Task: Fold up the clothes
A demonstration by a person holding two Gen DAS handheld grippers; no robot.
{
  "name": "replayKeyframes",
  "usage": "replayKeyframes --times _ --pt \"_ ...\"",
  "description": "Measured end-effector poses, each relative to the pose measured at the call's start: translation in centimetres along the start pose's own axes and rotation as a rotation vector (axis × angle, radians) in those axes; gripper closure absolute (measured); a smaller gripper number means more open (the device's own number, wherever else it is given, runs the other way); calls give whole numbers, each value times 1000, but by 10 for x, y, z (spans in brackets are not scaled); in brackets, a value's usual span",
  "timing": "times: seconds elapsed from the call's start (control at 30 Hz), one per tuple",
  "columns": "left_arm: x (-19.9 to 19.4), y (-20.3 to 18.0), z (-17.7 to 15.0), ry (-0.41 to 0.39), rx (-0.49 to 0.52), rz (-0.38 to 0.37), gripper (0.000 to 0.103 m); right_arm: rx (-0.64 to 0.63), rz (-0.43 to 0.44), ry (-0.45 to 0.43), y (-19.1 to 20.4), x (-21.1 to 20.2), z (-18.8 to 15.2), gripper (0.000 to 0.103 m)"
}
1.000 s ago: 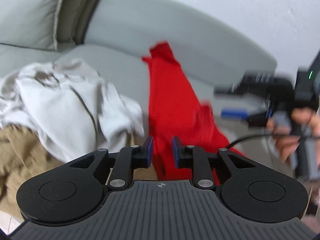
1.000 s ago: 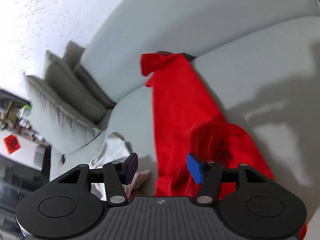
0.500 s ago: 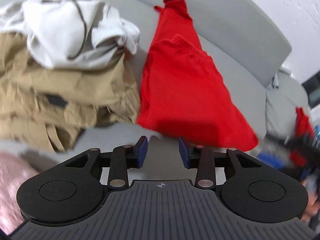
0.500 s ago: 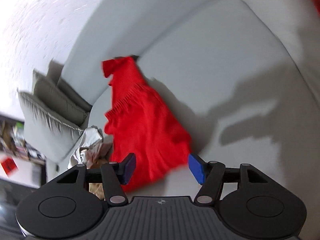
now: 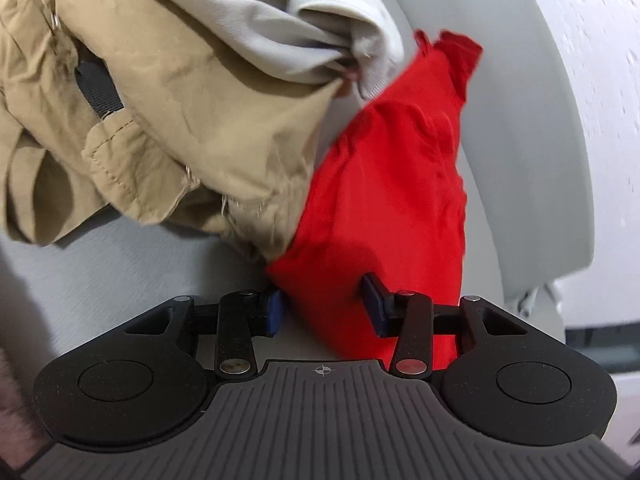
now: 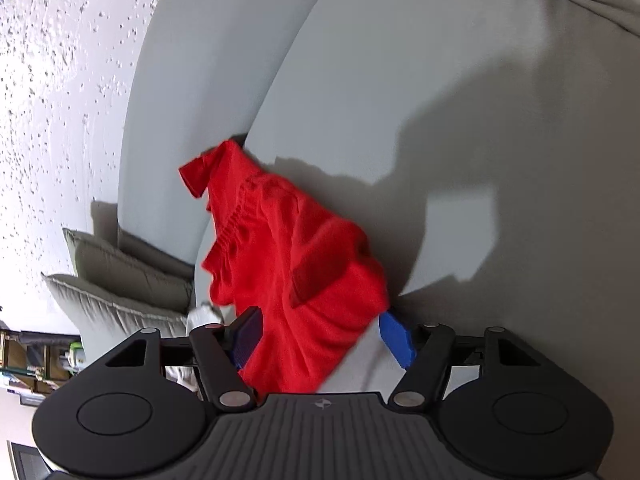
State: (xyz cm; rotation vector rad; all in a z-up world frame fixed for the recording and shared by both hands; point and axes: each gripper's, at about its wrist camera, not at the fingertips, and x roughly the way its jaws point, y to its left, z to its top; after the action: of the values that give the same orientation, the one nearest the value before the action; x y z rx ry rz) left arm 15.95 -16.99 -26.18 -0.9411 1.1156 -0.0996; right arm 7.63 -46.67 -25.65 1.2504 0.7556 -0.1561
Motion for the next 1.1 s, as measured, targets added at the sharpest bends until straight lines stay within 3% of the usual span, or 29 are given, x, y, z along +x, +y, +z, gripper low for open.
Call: replayKeyframes --times 0.03,0.1,0.13,0.17,0.27,0.33,0.53,0.83,0.93,1.03,1.07,1.1 --pt "2 -2 0 -5 -5 9 61 -7 -1 -11 0 2 1 44" --pt "5 -6 0 -15 -15 27 66 -21 -30 -35 -1 10 3 74" --pt "5 -8 0 -11 -16 46 70 -6 -41 -38 -3 14 5 79" --pt "5 -10 0 -6 -17 65 88 4 -44 -36 -5 14 7 83" --pt "-4 -14 6 4 18 84 93 -62 -97 -32 7 8 8 86" --pt "-15 -25 1 -1 72 107 93 -153 -133 -18 24 -4 7 87" --pt "-55 -30 -38 51 154 98 93 -232 -166 -5 37 -57 5 87" --pt "-106 -10 -106 89 300 130 93 -267 -230 53 -5 -135 -31 87" --pt "-106 -2 -121 106 358 164 92 -279 -241 48 -16 -147 -44 86" --pt "-102 13 -131 141 387 240 80 -272 -299 61 -30 -146 -52 70" --pt "-101 13 -129 155 384 255 74 -254 -320 60 -32 -144 -54 61" --pt "-106 12 -130 161 404 260 71 -238 -324 51 -32 -147 -54 59"
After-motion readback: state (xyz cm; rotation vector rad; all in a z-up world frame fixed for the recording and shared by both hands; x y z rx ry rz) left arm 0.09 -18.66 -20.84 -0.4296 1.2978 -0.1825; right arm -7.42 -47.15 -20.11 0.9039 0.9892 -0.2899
